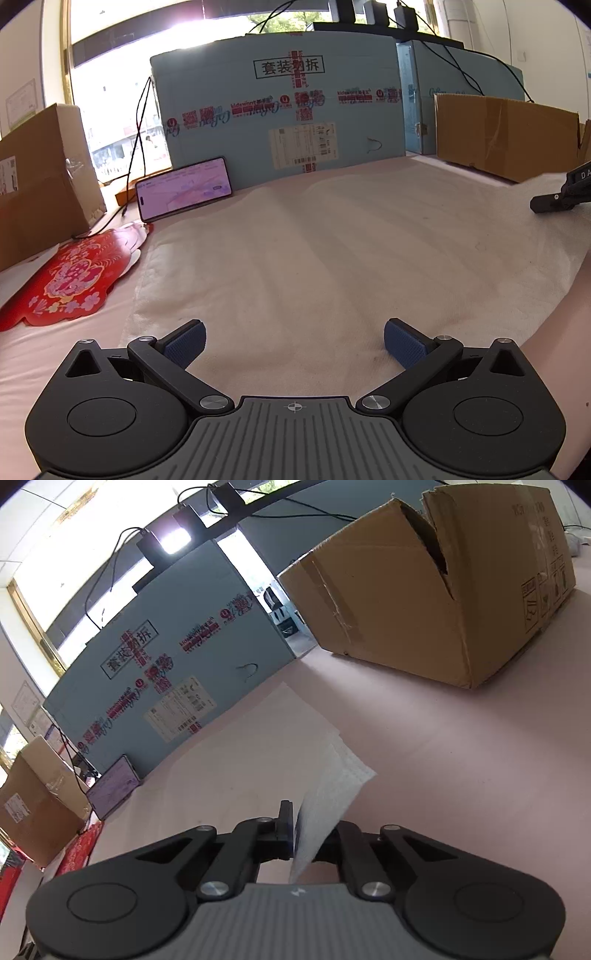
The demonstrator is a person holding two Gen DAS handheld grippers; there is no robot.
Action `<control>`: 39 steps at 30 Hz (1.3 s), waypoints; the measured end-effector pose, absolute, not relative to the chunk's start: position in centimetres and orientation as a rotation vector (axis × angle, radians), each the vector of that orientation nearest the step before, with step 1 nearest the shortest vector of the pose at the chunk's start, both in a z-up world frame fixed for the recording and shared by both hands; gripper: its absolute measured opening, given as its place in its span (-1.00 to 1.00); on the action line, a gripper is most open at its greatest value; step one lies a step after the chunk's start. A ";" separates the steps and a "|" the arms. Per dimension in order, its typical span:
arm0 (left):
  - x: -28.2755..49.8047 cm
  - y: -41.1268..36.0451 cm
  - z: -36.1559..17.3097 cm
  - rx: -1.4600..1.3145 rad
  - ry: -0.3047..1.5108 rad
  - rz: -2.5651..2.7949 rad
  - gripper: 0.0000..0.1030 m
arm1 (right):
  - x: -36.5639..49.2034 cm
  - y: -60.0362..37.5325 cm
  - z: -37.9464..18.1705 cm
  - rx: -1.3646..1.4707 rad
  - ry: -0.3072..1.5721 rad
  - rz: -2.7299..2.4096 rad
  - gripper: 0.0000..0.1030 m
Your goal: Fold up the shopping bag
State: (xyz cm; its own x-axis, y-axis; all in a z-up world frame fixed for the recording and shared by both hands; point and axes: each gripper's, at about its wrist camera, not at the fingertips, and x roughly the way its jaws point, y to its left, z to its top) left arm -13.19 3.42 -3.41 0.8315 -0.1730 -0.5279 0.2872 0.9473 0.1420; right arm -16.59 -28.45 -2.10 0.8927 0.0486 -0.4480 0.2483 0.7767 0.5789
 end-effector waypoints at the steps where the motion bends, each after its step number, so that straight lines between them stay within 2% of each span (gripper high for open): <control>1: -13.2 3.4 -3.4 0.219 0.537 -0.247 1.00 | -16.7 -28.1 -1.7 0.666 0.433 -0.089 -0.95; 8: -13.3 3.5 -3.3 0.211 0.531 -0.240 1.00 | -15.4 -23.8 1.6 0.565 0.277 0.198 -0.96; 13: -14.8 5.9 -2.2 0.138 0.466 -0.178 1.00 | -13.1 -19.1 2.9 0.500 0.270 0.390 -0.96; 18: -16.1 9.6 -2.7 0.180 0.528 0.051 1.00 | -12.4 -14.1 3.9 0.385 0.247 0.558 -0.96; 24: -17.1 11.7 -3.0 0.125 0.541 0.124 1.00 | -10.9 -8.3 2.9 0.283 0.347 0.730 -0.96; 28: -17.6 11.8 -3.1 0.112 0.530 0.122 1.00 | -9.9 -5.5 1.6 0.269 0.494 0.801 -0.96; 34: -17.9 11.9 -3.3 0.094 0.525 0.126 1.00 | -10.4 -3.4 1.7 0.212 0.536 0.795 -0.95; 37: -18.0 12.0 -3.3 0.089 0.525 0.129 1.00 | -10.5 -2.4 1.0 0.219 0.562 0.824 -0.83; 38: -18.0 12.0 -3.3 0.086 0.525 0.133 1.00 | -10.6 -2.5 1.1 0.232 0.561 0.839 -0.61; 39: -17.9 12.1 -3.3 0.083 0.525 0.137 1.00 | -10.8 -3.0 1.3 0.249 0.559 0.853 -0.06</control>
